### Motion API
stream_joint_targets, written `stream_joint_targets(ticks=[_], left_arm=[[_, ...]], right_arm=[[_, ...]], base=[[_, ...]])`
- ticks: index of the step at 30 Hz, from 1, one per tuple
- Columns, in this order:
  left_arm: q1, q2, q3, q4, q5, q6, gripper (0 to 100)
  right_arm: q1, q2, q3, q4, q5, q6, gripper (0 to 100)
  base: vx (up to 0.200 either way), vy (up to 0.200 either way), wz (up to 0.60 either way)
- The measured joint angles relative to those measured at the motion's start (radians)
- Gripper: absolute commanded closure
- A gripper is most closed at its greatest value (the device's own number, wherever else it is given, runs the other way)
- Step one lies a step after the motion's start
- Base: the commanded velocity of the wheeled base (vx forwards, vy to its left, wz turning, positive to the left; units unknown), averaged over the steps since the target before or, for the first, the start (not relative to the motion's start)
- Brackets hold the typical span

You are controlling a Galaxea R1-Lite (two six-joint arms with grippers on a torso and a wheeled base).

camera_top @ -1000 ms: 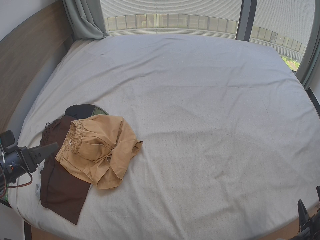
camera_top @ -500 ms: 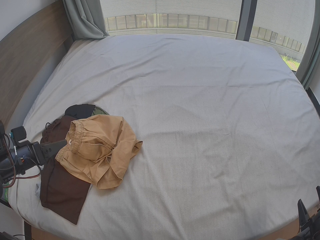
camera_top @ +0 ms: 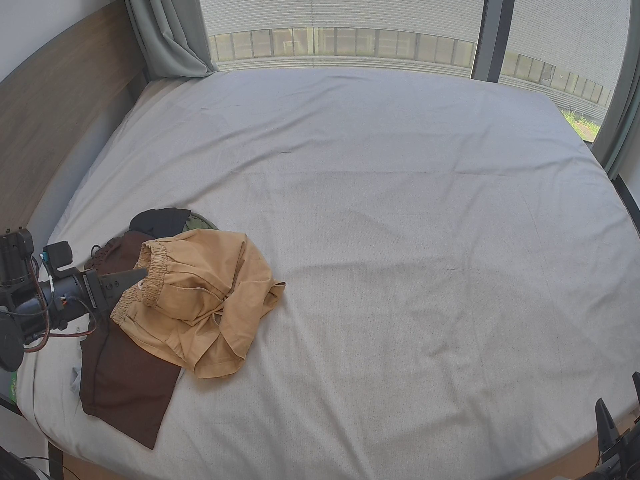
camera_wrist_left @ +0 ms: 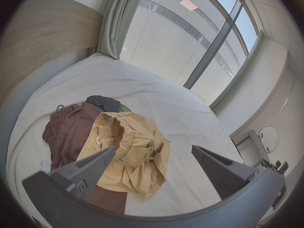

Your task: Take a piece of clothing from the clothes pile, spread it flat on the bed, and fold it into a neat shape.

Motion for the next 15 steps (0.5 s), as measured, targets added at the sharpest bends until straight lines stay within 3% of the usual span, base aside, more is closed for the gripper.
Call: stream_joint_targets(ticks=[9,15], left_arm=[[-0.003,0.086,-0.080,-0.001,-0.003,0.007,0],[-0.001,0.152,-0.126,-0.002,-0.026,0.063,0]], right_arm=[[0.000,0.000,0.000,0.000,0.000,0.000,0],[-0.001,0.000,0.000,0.000,0.000,0.000,0]], base=[[0.000,0.000,0.00],[0.000,0.000,0.00]])
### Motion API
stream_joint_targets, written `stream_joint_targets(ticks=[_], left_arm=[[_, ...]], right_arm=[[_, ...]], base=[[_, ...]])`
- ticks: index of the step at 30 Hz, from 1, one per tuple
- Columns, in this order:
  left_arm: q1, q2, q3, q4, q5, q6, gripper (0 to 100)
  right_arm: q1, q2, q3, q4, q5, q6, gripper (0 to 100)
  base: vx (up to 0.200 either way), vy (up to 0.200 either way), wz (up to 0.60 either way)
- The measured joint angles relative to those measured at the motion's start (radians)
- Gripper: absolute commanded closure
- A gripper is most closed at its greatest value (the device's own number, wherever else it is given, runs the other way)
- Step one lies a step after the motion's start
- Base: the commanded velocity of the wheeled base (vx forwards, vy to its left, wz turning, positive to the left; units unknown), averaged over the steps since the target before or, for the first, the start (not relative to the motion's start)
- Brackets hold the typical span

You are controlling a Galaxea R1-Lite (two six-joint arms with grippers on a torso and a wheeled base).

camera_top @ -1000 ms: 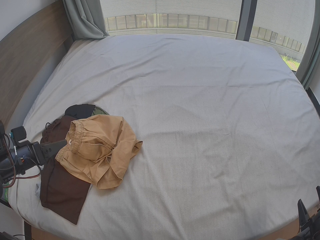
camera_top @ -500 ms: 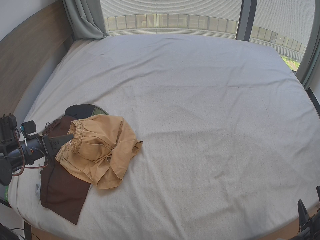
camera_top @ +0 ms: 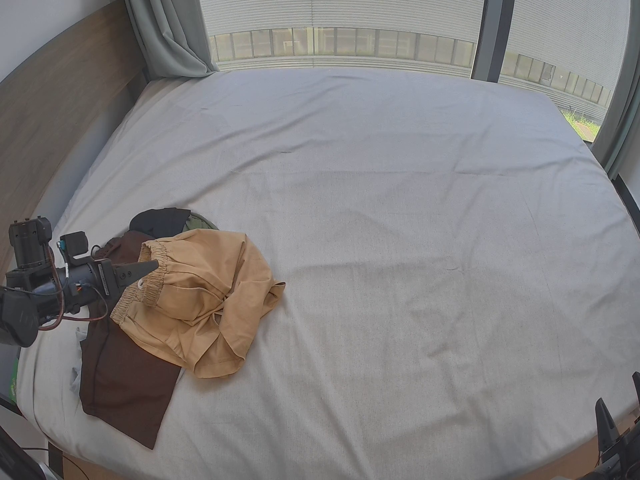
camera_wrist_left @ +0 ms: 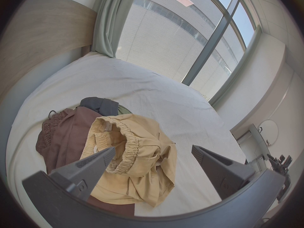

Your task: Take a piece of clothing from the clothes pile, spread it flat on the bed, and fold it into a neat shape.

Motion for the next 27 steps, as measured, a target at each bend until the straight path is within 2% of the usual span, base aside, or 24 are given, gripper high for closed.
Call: stream_joint_targets(ticks=[19,27], left_arm=[[0.014,0.159,-0.091,-0.001,-0.173,0.111,0],[0.033,0.212,-0.126,-0.015,-0.184,0.130,0]], right_arm=[[0.001,0.000,0.000,0.000,0.000,0.000,0],[0.000,0.000,0.000,0.000,0.000,0.000,0]], base=[[0.000,0.000,0.00],[0.000,0.000,0.00]])
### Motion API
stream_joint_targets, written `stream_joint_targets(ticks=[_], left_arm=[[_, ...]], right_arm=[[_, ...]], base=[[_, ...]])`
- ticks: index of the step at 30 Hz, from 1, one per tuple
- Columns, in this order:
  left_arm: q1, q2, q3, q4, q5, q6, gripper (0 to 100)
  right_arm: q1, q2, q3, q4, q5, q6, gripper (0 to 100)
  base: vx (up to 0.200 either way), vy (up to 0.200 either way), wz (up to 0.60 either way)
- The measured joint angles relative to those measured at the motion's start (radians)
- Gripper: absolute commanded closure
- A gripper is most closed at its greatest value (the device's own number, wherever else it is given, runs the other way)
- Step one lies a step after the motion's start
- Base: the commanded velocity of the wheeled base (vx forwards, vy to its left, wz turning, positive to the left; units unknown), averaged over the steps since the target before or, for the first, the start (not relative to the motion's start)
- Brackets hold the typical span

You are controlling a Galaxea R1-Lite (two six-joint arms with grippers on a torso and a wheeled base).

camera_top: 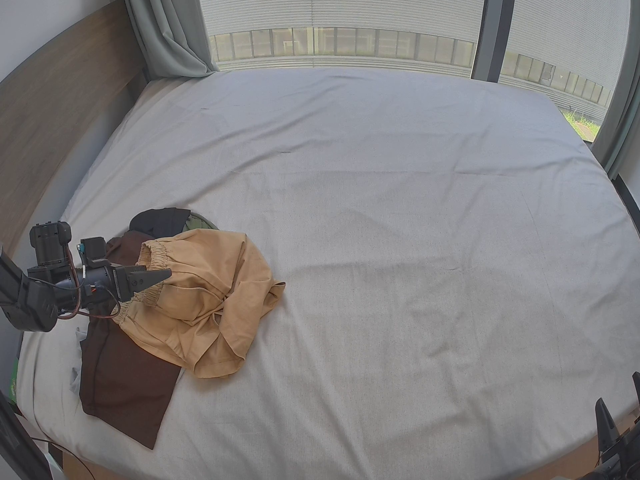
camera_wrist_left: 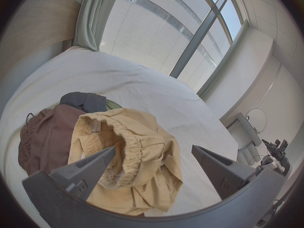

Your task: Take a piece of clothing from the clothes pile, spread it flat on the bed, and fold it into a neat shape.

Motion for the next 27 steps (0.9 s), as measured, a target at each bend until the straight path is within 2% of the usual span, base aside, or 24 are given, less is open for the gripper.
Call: stream_joint_targets(ticks=[6,17,27], left_arm=[[0.007,0.030,-0.018,-0.017,-0.008,0.003,0],[-0.043,0.067,-0.018,-0.027,-0.016,0.010,0],[-0.074,0.124,0.004,-0.140,-0.015,0.020,0]], right_arm=[[-0.001,0.000,0.000,0.000,0.000,0.000,0],[-0.001,0.000,0.000,0.000,0.000,0.000,0],[-0.001,0.000,0.000,0.000,0.000,0.000,0]], base=[[0.000,0.000,0.00],[0.000,0.000,0.00],[0.000,0.000,0.00]])
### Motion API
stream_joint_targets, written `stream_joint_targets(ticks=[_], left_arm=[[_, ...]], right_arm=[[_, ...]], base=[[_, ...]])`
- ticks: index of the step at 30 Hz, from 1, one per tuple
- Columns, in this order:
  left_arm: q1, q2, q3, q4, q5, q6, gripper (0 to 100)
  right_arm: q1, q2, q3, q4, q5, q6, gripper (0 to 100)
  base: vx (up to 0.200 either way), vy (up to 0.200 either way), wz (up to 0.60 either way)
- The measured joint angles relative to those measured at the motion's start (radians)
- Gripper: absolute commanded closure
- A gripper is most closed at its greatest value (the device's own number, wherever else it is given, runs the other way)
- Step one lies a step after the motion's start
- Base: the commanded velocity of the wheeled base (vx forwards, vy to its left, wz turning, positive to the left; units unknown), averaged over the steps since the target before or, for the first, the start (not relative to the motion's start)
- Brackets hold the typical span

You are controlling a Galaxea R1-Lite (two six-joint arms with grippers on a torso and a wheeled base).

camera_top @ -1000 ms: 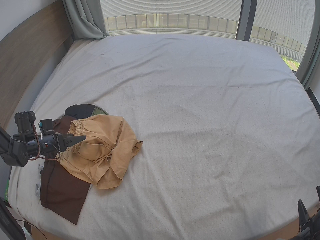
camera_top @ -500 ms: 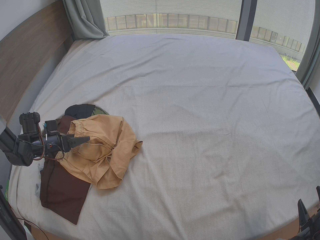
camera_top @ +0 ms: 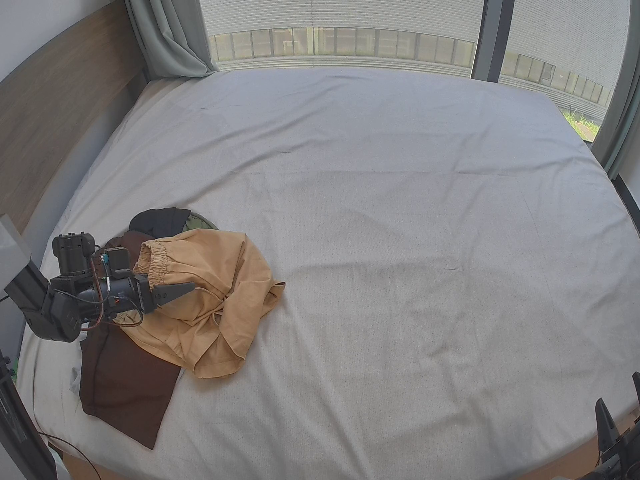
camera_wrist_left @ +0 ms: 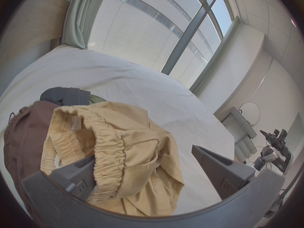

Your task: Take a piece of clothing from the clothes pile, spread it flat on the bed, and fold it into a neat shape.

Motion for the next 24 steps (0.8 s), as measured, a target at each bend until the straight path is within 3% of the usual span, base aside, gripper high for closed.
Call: stream_joint_targets(ticks=[1,24], left_arm=[[0.000,0.005,0.001,-0.002,0.000,0.000,100],[0.011,0.004,0.045,-0.037,0.005,-0.036,100]], right_arm=[[0.000,0.000,0.000,0.000,0.000,0.000,0],[0.000,0.000,0.000,0.000,0.000,0.000,0]], base=[[0.000,0.000,0.00],[0.000,0.000,0.00]])
